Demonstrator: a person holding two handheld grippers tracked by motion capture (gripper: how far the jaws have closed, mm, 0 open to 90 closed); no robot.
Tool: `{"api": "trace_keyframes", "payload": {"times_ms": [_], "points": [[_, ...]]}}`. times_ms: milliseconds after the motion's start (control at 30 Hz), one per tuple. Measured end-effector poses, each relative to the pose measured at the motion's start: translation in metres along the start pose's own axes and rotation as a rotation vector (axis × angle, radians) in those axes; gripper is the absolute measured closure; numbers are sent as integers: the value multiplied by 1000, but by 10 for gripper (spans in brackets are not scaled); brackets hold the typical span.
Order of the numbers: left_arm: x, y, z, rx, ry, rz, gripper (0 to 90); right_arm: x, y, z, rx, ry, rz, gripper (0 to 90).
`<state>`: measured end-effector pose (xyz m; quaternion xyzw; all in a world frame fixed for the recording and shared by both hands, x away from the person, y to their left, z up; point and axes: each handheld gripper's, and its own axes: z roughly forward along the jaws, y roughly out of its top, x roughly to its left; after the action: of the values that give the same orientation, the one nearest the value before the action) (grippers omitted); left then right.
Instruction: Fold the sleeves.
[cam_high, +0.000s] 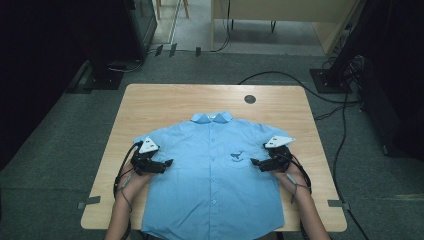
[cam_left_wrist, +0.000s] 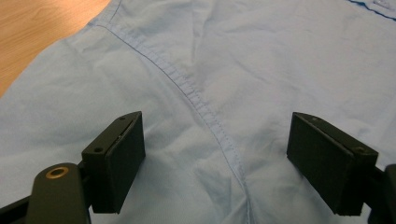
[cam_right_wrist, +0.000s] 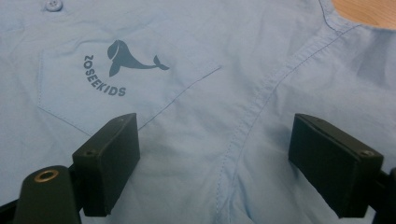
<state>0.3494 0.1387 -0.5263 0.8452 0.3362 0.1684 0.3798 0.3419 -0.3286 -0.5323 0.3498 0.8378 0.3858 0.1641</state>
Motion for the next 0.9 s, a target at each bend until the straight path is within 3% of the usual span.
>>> {"api": "trace_keyframes", "payload": {"times_ms": [333, 900], "points": [[0, 0, 0, -1, 1, -1, 192, -1, 0, -1, -3, -26, 25, 186], [0, 0, 0, 0, 3, -3, 192, -1, -2, -2, 2, -15, 13, 159]]}}
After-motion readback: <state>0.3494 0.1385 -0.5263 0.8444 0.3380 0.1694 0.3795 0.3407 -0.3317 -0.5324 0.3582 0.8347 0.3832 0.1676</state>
